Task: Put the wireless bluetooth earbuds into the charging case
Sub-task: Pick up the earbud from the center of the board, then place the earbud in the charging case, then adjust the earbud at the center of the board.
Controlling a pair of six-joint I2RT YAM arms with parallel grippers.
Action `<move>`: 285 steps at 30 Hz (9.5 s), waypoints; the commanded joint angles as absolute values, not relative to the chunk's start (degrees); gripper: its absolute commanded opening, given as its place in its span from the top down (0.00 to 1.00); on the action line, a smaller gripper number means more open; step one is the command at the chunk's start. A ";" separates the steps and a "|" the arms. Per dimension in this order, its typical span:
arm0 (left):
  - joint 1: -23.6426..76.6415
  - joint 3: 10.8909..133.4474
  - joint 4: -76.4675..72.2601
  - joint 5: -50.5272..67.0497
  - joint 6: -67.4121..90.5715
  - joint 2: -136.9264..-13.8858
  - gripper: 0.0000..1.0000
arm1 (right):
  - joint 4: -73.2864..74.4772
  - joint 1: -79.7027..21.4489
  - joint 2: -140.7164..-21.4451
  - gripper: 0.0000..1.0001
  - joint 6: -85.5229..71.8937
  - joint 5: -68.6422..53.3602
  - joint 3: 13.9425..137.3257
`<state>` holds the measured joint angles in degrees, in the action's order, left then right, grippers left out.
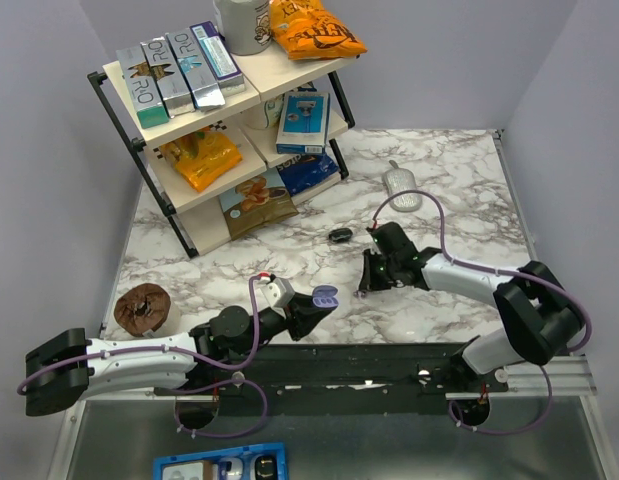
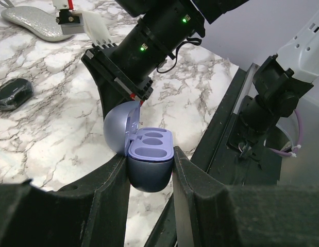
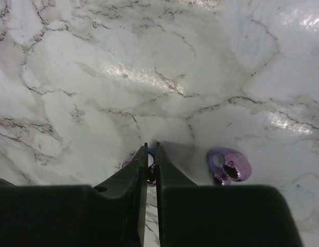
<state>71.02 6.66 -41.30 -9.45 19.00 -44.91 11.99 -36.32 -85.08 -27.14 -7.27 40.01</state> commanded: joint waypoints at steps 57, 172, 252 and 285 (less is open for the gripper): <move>72.25 6.33 -42.54 -11.16 20.04 -44.21 1.00 | 11.07 -37.26 -83.14 0.67 -34.02 -10.20 34.89; 45.00 35.68 -29.00 55.28 21.97 -66.36 1.00 | 35.60 -93.16 -55.98 0.99 11.60 47.29 55.28; 46.31 29.45 -37.70 43.46 23.12 -65.75 1.00 | 37.69 -74.04 -40.33 0.38 -15.18 45.16 58.98; 60.64 11.16 -37.09 3.16 22.24 -42.71 1.00 | 19.51 -41.22 -74.79 0.64 -32.70 8.69 41.13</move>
<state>59.88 11.70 -36.77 5.34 21.96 -43.38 22.11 -41.50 -73.63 -31.99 6.57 40.01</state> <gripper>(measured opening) 0.413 0.362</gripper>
